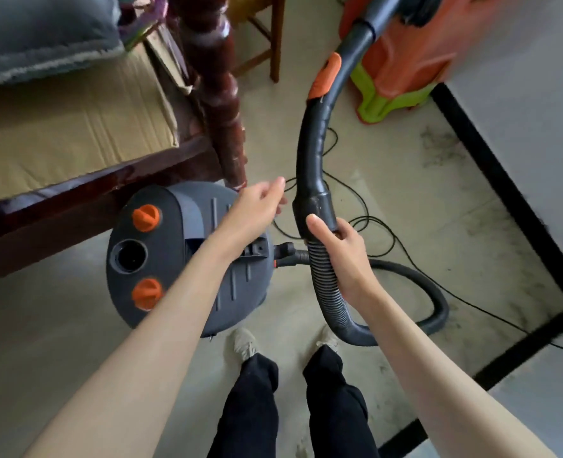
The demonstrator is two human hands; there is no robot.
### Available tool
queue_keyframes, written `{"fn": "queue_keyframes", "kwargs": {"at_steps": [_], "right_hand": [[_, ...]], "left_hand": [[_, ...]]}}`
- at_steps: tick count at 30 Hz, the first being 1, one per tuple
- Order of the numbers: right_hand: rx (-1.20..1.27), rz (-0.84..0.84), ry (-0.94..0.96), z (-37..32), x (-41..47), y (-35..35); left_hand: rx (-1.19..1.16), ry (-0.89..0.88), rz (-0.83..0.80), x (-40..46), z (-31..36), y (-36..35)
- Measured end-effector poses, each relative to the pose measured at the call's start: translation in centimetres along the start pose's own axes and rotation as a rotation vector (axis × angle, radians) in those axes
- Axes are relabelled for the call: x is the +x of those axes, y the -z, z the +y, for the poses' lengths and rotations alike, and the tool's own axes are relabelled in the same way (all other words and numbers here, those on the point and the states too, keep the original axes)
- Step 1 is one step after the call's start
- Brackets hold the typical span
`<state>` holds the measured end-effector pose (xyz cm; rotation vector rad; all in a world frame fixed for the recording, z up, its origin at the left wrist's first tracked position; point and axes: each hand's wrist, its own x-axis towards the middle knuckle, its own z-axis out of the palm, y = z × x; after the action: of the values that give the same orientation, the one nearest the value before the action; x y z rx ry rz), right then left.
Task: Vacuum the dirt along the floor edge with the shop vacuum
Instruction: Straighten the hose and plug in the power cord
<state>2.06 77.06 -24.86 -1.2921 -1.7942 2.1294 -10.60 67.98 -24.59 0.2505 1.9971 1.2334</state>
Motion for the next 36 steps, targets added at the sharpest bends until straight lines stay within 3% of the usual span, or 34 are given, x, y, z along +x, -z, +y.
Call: {"fn": "queue_keyframes", "kwargs": {"at_steps": [4,10,15,19,25,33,36], "right_hand": [[-0.003,-0.019,0.017,-1.6,-1.4,5.7],[0.003,-0.044,0.053,-5.0,-2.3,17.1],[-0.102,0.097,0.173,-7.3,-2.2,27.6],[-0.209,0.119,0.172,-7.5,-1.7,33.7],[-0.195,0.141,0.173,-8.6,0.2,37.5],[-0.320,0.388,0.102,-12.5,6.7,42.9],[-0.195,0.404,0.100,-14.6,9.4,44.2]], "left_hand": [[-0.308,-0.036,-0.167,-0.3,6.7,-6.4],[-0.449,-0.087,-0.276,-1.2,14.0,-16.2],[-0.411,-0.135,-0.259,-1.1,18.8,-25.7],[-0.245,-0.253,-0.209,-0.6,21.9,-31.0],[-0.061,-0.431,-0.209,0.9,26.1,-35.2],[-0.018,-0.527,-0.124,6.3,32.2,-39.6],[0.017,-0.564,-0.079,8.5,35.0,-40.6]]}}
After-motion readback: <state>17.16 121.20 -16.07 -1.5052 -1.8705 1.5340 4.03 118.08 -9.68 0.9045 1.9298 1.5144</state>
